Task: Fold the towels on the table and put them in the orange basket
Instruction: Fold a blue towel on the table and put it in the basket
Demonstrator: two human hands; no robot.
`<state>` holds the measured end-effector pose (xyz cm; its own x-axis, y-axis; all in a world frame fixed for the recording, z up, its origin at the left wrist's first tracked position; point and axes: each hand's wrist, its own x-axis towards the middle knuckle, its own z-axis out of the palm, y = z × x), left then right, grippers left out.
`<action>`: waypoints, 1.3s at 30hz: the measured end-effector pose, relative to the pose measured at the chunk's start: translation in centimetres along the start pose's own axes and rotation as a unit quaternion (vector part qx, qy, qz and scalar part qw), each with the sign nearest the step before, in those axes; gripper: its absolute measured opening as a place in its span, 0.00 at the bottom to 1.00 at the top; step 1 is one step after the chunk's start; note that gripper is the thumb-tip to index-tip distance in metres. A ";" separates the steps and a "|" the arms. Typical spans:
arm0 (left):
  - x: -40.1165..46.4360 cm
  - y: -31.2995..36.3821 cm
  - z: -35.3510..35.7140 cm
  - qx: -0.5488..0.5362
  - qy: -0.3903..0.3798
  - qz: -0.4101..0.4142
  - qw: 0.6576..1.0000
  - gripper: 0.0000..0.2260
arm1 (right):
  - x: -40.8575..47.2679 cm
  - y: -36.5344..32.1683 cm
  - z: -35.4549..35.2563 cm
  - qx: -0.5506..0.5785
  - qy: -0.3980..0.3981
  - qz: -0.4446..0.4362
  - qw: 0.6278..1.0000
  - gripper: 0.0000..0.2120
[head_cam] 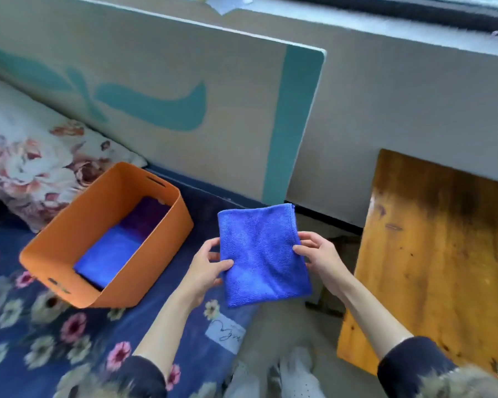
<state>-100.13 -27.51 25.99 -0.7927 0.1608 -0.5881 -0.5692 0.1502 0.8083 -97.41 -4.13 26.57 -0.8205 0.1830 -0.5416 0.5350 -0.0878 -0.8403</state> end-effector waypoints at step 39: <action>26.2 -12.5 -29.2 -0.196 0.361 -0.143 0.901 0.17 | 32.5 1.8 44.8 -0.607 -0.238 -0.180 0.736 0.20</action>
<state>-120.13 -53.61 1.30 -0.4566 -0.5267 -0.7170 -0.6939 -0.2935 0.6575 -132.16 -42.18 6.29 -0.7762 -0.4093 -0.4796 -0.1869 0.8758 -0.4451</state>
